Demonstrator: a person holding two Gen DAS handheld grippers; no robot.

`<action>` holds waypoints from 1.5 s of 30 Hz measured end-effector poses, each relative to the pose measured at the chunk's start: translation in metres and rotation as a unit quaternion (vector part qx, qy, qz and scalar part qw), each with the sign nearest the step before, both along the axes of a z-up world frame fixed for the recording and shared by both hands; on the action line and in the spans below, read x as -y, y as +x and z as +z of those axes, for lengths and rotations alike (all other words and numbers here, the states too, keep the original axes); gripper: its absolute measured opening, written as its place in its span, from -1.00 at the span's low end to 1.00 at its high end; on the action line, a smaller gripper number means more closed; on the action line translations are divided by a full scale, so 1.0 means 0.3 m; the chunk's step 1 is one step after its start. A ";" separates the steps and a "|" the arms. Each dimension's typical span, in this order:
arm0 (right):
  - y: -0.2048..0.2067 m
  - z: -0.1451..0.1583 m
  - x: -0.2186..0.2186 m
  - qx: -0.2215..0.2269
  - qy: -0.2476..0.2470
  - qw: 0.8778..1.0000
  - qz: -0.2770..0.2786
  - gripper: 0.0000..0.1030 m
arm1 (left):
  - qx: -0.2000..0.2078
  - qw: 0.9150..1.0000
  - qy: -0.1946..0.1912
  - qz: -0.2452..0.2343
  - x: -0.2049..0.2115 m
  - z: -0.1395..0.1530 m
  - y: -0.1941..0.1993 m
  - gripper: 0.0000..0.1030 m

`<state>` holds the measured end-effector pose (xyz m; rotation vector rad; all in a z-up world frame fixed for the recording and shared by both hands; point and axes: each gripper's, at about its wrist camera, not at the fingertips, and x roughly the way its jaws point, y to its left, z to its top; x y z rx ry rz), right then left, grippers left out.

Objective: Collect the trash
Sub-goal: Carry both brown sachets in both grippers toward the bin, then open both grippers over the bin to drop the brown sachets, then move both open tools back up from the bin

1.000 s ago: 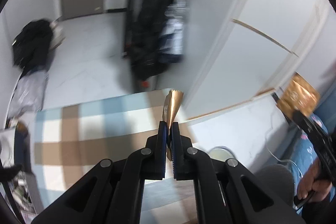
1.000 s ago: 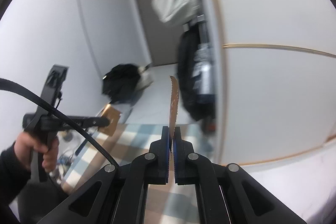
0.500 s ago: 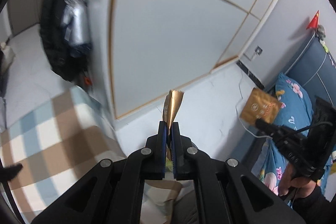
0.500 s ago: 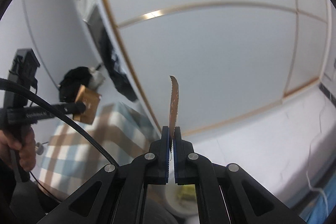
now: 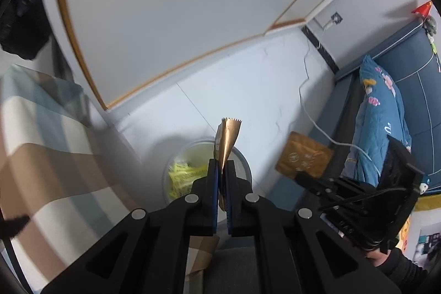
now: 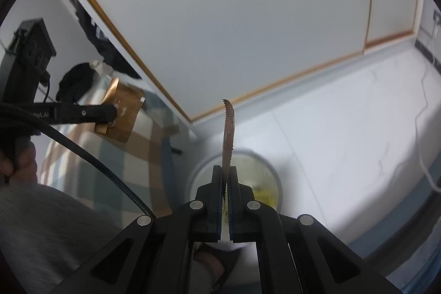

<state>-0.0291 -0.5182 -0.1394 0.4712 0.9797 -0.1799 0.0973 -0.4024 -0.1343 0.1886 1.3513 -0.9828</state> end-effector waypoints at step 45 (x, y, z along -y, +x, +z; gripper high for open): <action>-0.009 -0.155 0.084 -0.042 0.096 0.992 -0.073 0.06 | 0.026 0.996 0.082 -0.025 0.059 -0.048 -0.011 0.29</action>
